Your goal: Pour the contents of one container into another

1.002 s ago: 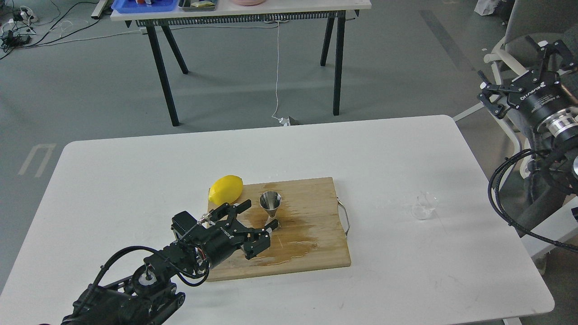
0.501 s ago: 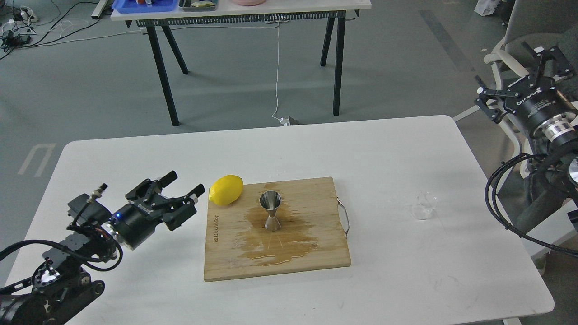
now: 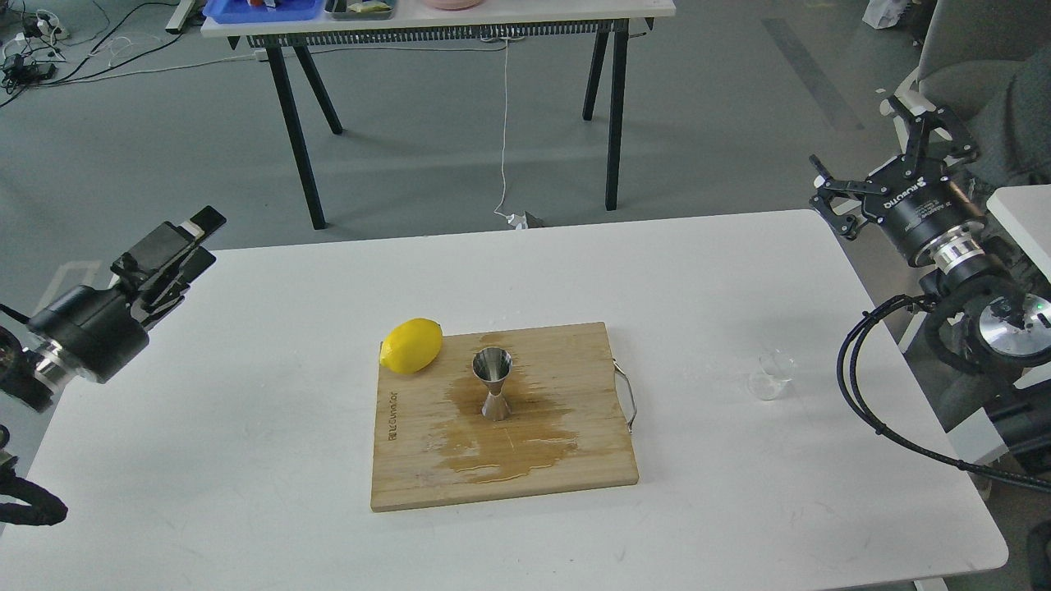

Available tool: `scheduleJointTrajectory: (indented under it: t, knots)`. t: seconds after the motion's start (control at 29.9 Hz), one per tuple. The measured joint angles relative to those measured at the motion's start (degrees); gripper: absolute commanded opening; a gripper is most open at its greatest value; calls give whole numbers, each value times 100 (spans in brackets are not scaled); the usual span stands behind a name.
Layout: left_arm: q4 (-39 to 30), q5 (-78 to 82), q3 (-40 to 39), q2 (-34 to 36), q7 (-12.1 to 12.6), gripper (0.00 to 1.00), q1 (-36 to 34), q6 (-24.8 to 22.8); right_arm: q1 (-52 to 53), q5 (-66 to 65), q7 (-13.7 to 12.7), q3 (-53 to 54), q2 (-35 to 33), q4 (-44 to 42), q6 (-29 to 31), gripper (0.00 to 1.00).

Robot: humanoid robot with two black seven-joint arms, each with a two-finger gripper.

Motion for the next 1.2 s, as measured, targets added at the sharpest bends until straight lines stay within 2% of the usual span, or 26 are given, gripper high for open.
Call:
scheduleJointTrajectory:
  t: [0.07,0.13,0.3,0.37,0.53,0.6,0.63,0.74,0.8,1.0,1.2]
  knots:
    - [152,-675,-303,-6,0,99,-7,-753,15,159,38,30,110,5,0,98]
    - [235,-957,-474,-105,0,99,-30,-1077,69,643,40,57,207,9,0,98]
    - [289,-1062,-606,-363,0,98,-38,-1154,197,2408,41,409,258,179,-131,98]
    - [298,-1065,-612,-459,0,99,-1,-1103,219,2612,41,730,240,366,-995,98]
    - [303,-1065,-600,-707,0,99,42,-932,230,2710,20,1094,14,790,-4041,98]
    - [304,-1064,-590,-788,0,99,45,-840,179,2737,-78,1051,-233,923,-4948,98]
    - [304,-1064,-588,-828,0,99,45,-787,121,2751,-224,981,-370,1032,-5247,97]
    - [307,-1054,-568,-892,0,99,48,-668,-244,2774,-758,726,-767,1519,-5551,97]
    - [311,-1050,-558,-904,0,99,67,-618,-558,2779,-970,619,-1049,1889,-5587,96]
    - [316,-1048,-563,-909,0,99,229,-516,-1618,2781,-1276,551,-1571,2727,-5600,97]
    - [321,-1041,-566,-909,-1,99,414,-438,-2308,2777,-1616,589,-1541,2817,-5600,97]
